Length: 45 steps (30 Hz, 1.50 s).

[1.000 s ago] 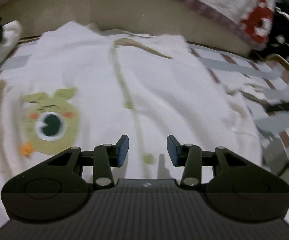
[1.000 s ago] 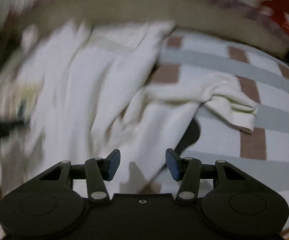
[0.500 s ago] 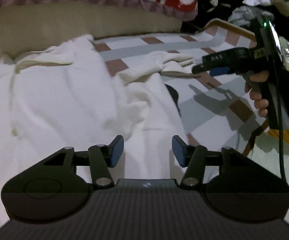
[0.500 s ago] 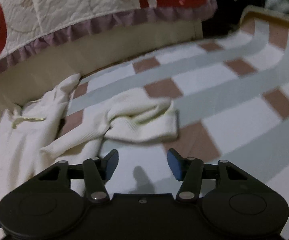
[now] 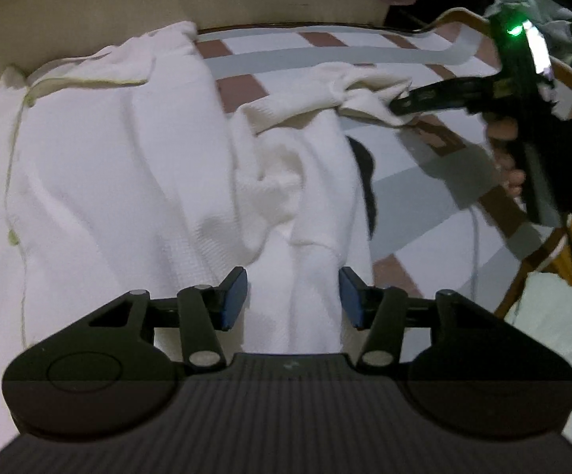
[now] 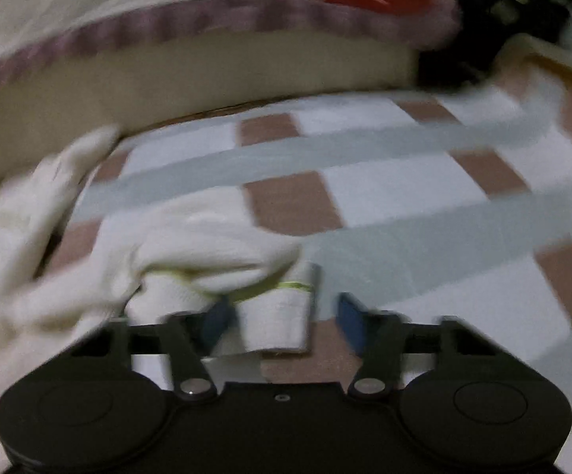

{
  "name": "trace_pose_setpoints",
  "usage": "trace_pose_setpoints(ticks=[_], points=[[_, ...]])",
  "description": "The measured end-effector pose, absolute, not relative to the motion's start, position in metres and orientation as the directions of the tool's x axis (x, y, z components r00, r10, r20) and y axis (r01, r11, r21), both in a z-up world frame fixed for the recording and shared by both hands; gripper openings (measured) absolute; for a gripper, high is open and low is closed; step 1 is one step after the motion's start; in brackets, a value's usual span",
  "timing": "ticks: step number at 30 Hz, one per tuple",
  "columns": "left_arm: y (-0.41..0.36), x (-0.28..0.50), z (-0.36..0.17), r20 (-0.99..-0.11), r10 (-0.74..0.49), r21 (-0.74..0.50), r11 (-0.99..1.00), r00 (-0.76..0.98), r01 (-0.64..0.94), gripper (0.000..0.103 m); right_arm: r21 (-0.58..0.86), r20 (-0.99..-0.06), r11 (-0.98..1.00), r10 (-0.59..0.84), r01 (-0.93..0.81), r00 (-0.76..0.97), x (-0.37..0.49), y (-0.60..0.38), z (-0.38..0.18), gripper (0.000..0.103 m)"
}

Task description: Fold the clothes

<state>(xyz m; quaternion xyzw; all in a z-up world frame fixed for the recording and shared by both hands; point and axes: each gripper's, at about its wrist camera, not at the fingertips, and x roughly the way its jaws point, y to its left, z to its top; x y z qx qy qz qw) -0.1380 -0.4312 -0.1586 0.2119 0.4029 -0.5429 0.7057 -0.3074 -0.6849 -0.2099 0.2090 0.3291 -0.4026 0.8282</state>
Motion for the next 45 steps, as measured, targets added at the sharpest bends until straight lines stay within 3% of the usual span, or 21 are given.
trace_pose_setpoints(ticks=[9,16,18,19,20,22,26,30,35,36,38,39,41,42,45], points=[[-0.439,-0.158,-0.164,-0.758,-0.637,-0.067,0.287,0.138,0.956,0.055,-0.003,-0.486,0.530,-0.742,0.848,0.461,-0.381,-0.682,-0.107,0.012],[-0.439,-0.183,-0.180,-0.783,-0.604,0.051,0.181,0.152,0.982,0.062,-0.127,-0.499,0.549,-0.756,0.826,0.425,-0.439,-0.700,-0.048,0.012],[-0.438,-0.184,-0.179,-0.775,-0.611,0.065,0.175,0.160,0.982,0.050,-0.131,-0.534,0.549,-0.741,0.826,0.407,-0.450,-0.708,-0.046,0.012],[-0.438,-0.183,-0.177,-0.777,-0.611,0.055,0.174,0.151,0.983,0.019,-0.143,-0.547,0.545,-0.739,0.826,0.392,-0.455,-0.713,-0.047,0.012],[-0.438,-0.183,-0.173,-0.773,-0.617,0.053,0.170,0.149,0.984,0.005,-0.171,-0.552,0.538,-0.746,0.825,0.372,-0.458,-0.716,-0.050,0.012],[-0.437,-0.185,-0.164,-0.762,-0.631,0.052,0.162,0.144,0.985,0.005,-0.222,-0.553,0.527,-0.761,0.820,0.339,-0.466,-0.721,-0.052,0.012],[-0.432,-0.195,-0.133,-0.721,-0.691,0.020,0.054,0.052,0.998,0.005,-0.275,-0.548,0.511,-0.779,0.815,0.304,-0.493,-0.730,-0.050,0.012],[-0.426,-0.192,-0.116,-0.676,-0.736,-0.105,0.036,-0.045,0.994,0.005,-0.340,-0.546,0.453,-0.809,0.824,0.219,-0.514,-0.741,-0.049,0.011],[-0.451,-0.184,-0.146,-0.733,-0.674,-0.216,0.112,-0.085,0.970,0.006,-0.434,-0.614,0.435,-0.784,0.789,0.095,-0.519,-0.753,-0.085,0.011],[-0.457,-0.186,-0.153,-0.760,-0.646,-0.190,0.121,-0.068,0.974,0.007,-0.452,-0.625,0.433,-0.778,0.780,0.070,-0.520,-0.755,-0.093,0.012],[-0.467,-0.191,-0.166,-0.817,-0.576,-0.127,0.150,-0.018,0.980,0.010,-0.342,-0.700,0.465,-0.706,0.816,0.109,-0.528,-0.766,-0.110,0.016],[-0.469,-0.192,-0.171,-0.834,-0.552,-0.113,0.169,-0.001,0.979,0.013,-0.258,-0.742,0.495,-0.652,0.830,0.158,-0.533,-0.771,-0.118,0.020],[-0.467,-0.192,-0.173,-0.834,-0.552,-0.109,0.171,0.004,0.979,0.027,-0.187,-0.755,0.493,-0.626,0.850,0.197,-0.542,-0.771,-0.125,0.040],[-0.466,-0.193,-0.172,-0.831,-0.556,-0.088,0.172,0.023,0.981,0.030,-0.162,-0.754,0.487,-0.622,0.859,0.211,-0.546,-0.771,-0.127,0.055],[-0.459,-0.194,-0.170,-0.819,-0.560,0.012,0.194,0.121,0.981,0.043,-0.085,-0.750,0.465,-0.612,0.881,0.250,-0.558,-0.768,-0.134,0.058]])
